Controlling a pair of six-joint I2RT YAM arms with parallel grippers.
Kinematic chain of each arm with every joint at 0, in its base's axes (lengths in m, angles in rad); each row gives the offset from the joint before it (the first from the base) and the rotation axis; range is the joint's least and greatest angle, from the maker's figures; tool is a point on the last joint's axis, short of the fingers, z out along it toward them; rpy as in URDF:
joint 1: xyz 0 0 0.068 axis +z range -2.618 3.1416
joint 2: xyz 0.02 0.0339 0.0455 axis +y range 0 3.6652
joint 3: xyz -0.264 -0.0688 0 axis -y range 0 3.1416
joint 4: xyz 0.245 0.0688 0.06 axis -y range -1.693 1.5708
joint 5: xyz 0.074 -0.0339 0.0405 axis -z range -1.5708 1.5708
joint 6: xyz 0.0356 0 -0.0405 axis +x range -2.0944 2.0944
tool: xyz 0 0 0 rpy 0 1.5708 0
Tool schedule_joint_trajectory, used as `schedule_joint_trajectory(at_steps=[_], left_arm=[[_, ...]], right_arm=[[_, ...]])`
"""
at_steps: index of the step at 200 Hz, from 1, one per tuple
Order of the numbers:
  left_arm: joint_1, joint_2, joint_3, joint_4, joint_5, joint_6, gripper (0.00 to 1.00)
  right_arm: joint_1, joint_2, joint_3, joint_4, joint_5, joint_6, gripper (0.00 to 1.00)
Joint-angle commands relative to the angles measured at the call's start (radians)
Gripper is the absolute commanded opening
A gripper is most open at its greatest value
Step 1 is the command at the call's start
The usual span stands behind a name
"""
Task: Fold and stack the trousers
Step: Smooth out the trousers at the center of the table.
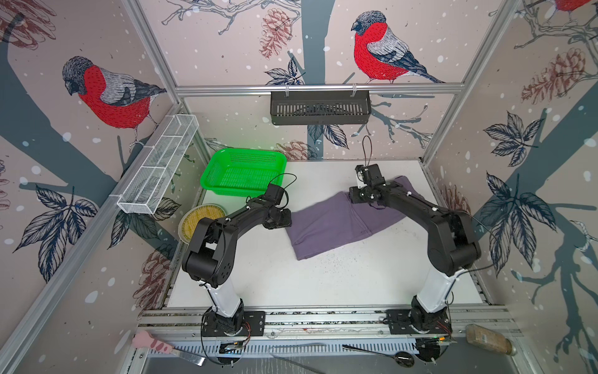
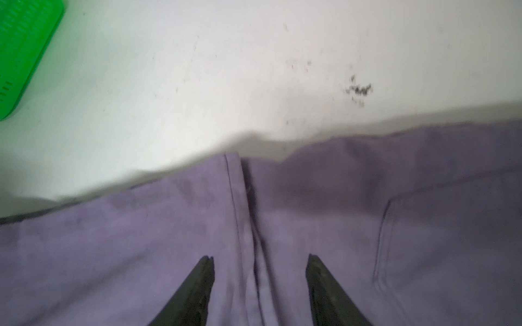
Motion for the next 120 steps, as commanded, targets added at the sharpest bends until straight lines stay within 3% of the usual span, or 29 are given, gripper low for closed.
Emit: schedule_joint_trajectory(at_steps=[1,55,120], left_arm=[[0.001,0.016,0.007,0.023,0.027,0.008,0.53],[0.004,0.046,0.01,0.045,0.059,0.012,0.46],[0.003,0.08,0.03,0.054,0.078,0.021,0.34]], right_arm=[[0.013,-0.118,-0.133,-0.037,-0.034,0.092,0.57],[0.032,-0.249,-0.36,-0.053,-0.093,0.188,0.57],[0.054,-0.186,-0.382,0.0,-0.118,0.238,0.53]])
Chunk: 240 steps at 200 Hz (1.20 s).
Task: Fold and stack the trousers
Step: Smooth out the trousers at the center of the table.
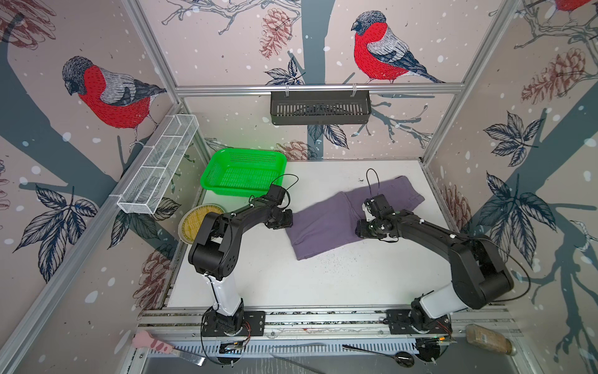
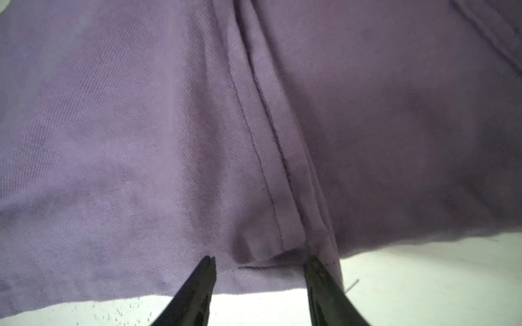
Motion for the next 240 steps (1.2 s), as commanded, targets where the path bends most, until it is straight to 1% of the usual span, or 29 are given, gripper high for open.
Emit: schedule_joint_trajectory(at_steps=[1,38,73,90,108,120,180,210,218,230,240], left_arm=[[0.003,0.009,0.009,0.019,0.012,0.011,0.34],[0.003,0.018,0.023,0.023,0.02,0.01,0.26],[0.003,0.021,0.025,0.025,0.031,0.008,0.17],[0.003,0.016,0.024,0.025,0.032,0.009,0.12],[0.002,0.015,0.027,0.023,0.031,0.012,0.07],[0.003,0.015,0.029,0.016,0.028,0.014,0.0],[0.019,0.012,0.031,0.009,0.024,0.026,0.0],[0.03,0.012,0.039,0.007,0.027,0.028,0.0],[0.032,0.013,0.042,0.006,0.032,0.03,0.0],[0.031,0.016,0.046,0.007,0.049,0.032,0.0],[0.031,0.018,0.048,0.007,0.065,0.034,0.0]], right_arm=[[0.012,0.024,-0.001,0.037,-0.024,0.031,0.53],[0.014,0.022,-0.004,0.066,-0.022,0.042,0.43],[-0.015,0.044,-0.025,0.105,-0.019,0.047,0.31],[-0.019,0.043,-0.023,0.111,-0.01,0.049,0.23],[-0.02,0.025,-0.017,0.107,0.005,0.052,0.11],[-0.024,0.006,-0.013,0.09,0.019,0.054,0.05],[-0.057,-0.106,-0.059,-0.003,0.083,0.055,0.02],[-0.077,-0.114,-0.113,-0.004,0.08,0.054,0.02],[-0.076,-0.108,-0.126,0.011,0.072,0.052,0.04],[-0.077,-0.098,-0.134,0.034,0.069,0.047,0.11],[-0.08,-0.087,-0.133,0.053,0.064,0.046,0.13]])
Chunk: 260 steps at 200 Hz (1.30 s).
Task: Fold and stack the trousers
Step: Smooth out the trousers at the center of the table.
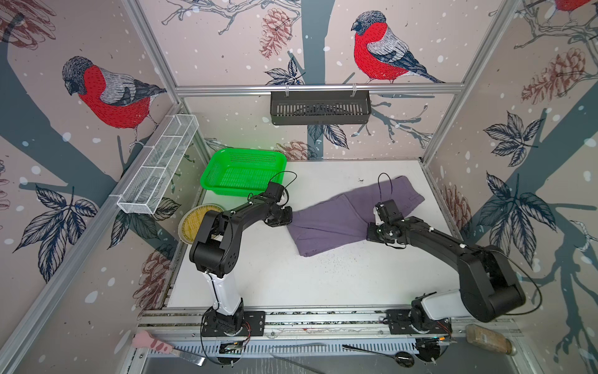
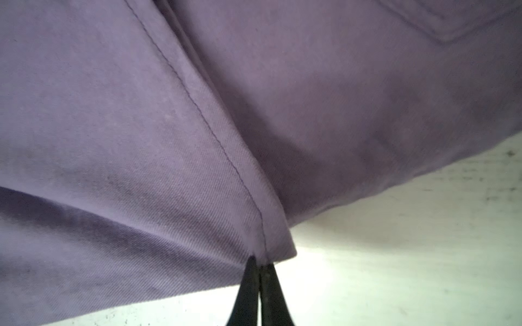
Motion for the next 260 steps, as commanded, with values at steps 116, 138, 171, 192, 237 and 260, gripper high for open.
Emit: schedule_joint_trajectory(at_steps=[116,138,171,192,237,260], left_arm=[[0.01,0.011,0.03,-0.017,0.083,0.042,0.0],[0.011,0.017,0.032,-0.027,0.105,0.044,0.0],[0.019,0.016,0.019,-0.027,0.126,0.048,0.0],[0.023,0.008,0.012,-0.026,0.132,0.05,0.0],[0.036,-0.006,-0.008,-0.021,0.144,0.05,0.0],[0.044,-0.007,-0.016,-0.023,0.145,0.055,0.0]], right_arm=[[0.496,-0.072,0.129,0.193,0.101,-0.253,0.59],[0.658,0.001,0.134,0.289,0.147,-0.293,0.59],[0.745,0.134,0.149,0.408,0.218,-0.38,0.6],[0.766,0.216,0.183,0.43,0.222,-0.397,0.6],[0.754,0.287,0.199,0.471,0.217,-0.401,0.52],[0.761,0.317,0.214,0.447,0.186,-0.39,0.49]])
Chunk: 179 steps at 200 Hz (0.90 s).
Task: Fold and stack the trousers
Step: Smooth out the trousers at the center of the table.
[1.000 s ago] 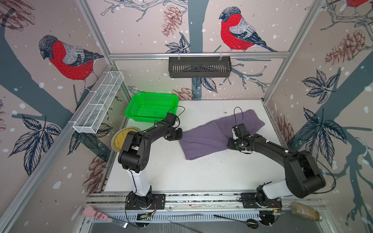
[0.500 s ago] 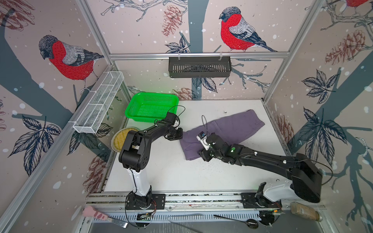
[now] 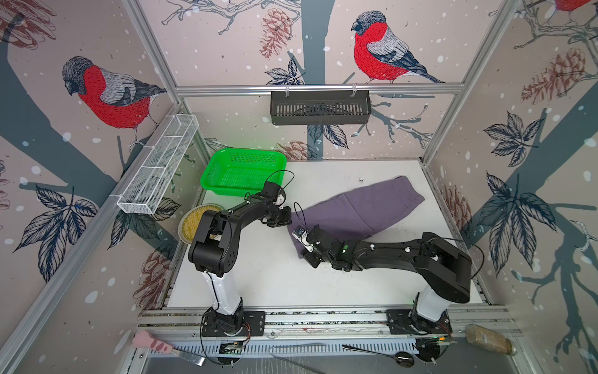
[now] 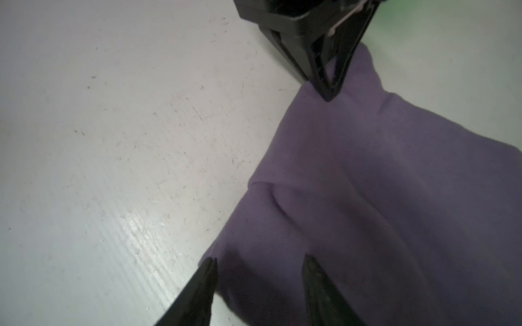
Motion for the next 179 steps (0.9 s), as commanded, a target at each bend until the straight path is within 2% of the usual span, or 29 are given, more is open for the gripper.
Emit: schedule_joint_trajectory(at_steps=[1,27,79,116,140,179], left_arm=[[0.01,-0.009,-0.007,-0.008,0.02,0.012,0.0],[0.016,-0.011,-0.01,-0.007,0.023,0.014,0.0],[0.018,-0.009,-0.018,-0.007,0.028,0.018,0.0],[0.02,-0.01,-0.018,-0.007,0.026,0.02,0.0],[0.02,-0.009,-0.019,-0.009,0.027,0.02,0.0],[0.029,-0.008,-0.015,-0.015,0.005,0.025,0.0]], right_arm=[[0.007,0.022,0.015,0.012,-0.025,0.0,0.49],[0.006,0.042,0.003,0.011,-0.03,0.005,0.43],[0.015,0.098,0.01,-0.007,-0.021,0.018,0.47],[-0.004,0.09,0.007,-0.005,-0.022,0.035,0.23],[-0.009,0.078,0.012,-0.01,-0.033,0.038,0.12],[0.009,0.009,-0.01,-0.036,-0.046,0.043,0.07]])
